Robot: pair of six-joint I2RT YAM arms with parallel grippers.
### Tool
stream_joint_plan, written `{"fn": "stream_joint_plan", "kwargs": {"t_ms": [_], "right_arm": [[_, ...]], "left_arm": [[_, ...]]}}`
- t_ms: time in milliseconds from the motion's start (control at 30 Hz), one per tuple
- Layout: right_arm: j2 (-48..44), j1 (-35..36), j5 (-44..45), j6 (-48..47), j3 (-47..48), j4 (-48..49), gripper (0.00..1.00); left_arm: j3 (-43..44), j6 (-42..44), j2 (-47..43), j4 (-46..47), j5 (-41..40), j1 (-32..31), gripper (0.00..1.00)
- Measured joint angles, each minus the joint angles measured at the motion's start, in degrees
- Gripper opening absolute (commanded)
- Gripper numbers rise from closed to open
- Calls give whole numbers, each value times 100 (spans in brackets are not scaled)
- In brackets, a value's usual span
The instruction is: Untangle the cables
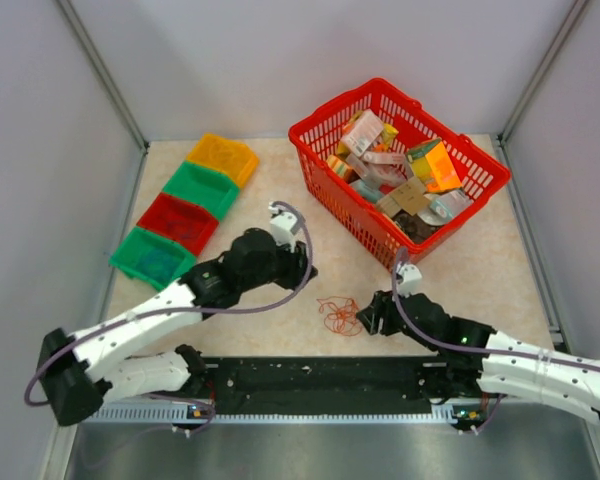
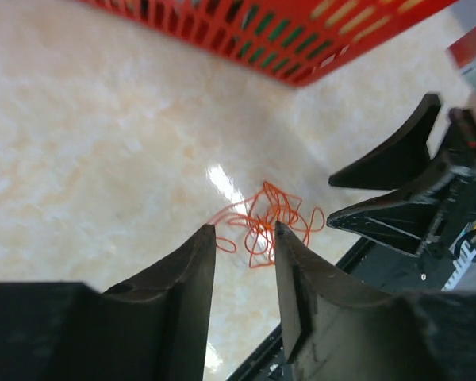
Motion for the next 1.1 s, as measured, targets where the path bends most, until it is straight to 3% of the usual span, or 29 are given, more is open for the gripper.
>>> {"fn": "stream_joint_plan", "kwargs": {"t_ms": [100,200,433,733,833,900,1000,1100], "right_arm": [[190,-2,-195,-72,0,168,62],[396,-2,-369,-66,-2,293,63],[584,-4,-728,46,-116,820,62],[1322,-4,-929,149,-122,1121,57],[1451,-4,-929,197,-122,1215,53],[1530,-4,-929,238,-122,1263,51],[1639,-4,-933,291,-122,1311,51],[1683,-4,-927,299,-122,1283,50]], "left_arm": [[-11,-225,964,-24,278,0,64],[-236,-573,1797,17,570,0,73],[-813,-1248,2531,313,1220,-7,63],[-800,-1578,2979,994,1473,-7,67],[-702,-1589,3023,1001,1351,-7,57],[-597,-1591,3084,1012,1285,-7,45],[-361,-1598,3298,1054,1193,-7,16],[-210,-1545,3449,1025,1099,-7,0]]}}
